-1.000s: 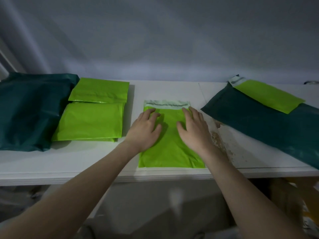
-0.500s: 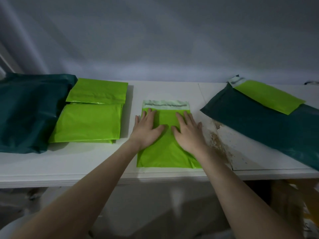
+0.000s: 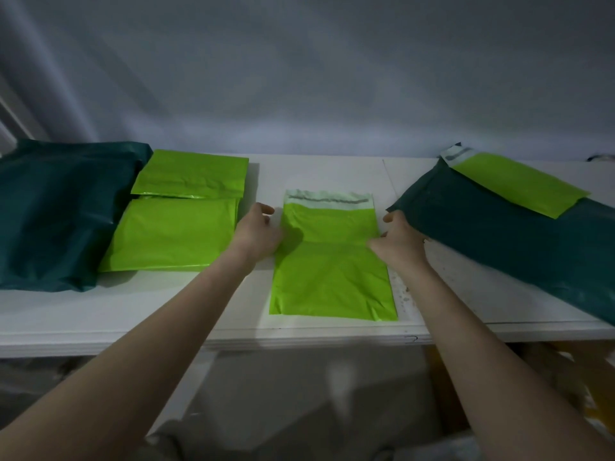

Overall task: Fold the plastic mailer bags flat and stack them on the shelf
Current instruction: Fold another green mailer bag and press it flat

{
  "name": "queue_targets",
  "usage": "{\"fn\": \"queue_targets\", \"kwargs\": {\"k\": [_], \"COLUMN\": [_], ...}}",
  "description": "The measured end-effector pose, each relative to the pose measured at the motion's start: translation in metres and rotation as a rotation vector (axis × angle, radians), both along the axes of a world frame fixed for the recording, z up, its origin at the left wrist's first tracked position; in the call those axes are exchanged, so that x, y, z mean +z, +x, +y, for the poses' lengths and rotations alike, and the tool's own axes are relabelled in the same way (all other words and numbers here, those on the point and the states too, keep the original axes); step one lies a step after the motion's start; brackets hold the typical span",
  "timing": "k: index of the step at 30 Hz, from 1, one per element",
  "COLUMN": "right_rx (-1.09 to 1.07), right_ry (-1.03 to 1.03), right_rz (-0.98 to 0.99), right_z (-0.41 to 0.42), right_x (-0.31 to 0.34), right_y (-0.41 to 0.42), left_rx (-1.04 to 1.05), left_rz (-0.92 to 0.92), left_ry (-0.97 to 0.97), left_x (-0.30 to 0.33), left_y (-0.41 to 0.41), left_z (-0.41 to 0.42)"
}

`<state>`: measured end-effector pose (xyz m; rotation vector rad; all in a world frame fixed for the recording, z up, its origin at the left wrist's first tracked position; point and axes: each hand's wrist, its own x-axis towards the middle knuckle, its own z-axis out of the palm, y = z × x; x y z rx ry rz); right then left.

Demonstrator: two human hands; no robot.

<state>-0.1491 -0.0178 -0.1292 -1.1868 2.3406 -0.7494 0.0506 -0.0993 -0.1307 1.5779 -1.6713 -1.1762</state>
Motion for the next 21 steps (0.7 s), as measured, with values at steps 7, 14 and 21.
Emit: {"fn": "queue_targets", "kwargs": {"k": [7, 14, 21], "right_rx": [-0.033, -0.05, -0.093], "right_ry": [0.023, -0.171, -0.259], "right_rz": [-0.046, -0.022, -0.201], "right_z": [-0.003, -0.003, -0.003], "right_x": [0.001, 0.0, 0.002], "right_y": [0.002, 0.001, -0.003], "left_rx": [0.025, 0.073, 0.093], "left_rz": [0.089, 0.112, 0.185], "left_ry": [0.133, 0.104, 0.219], "left_x": [-0.003, -0.005, 0.002], "left_y": [0.0, -0.003, -0.001], "left_z": [-0.001, -0.001, 0.01]}}
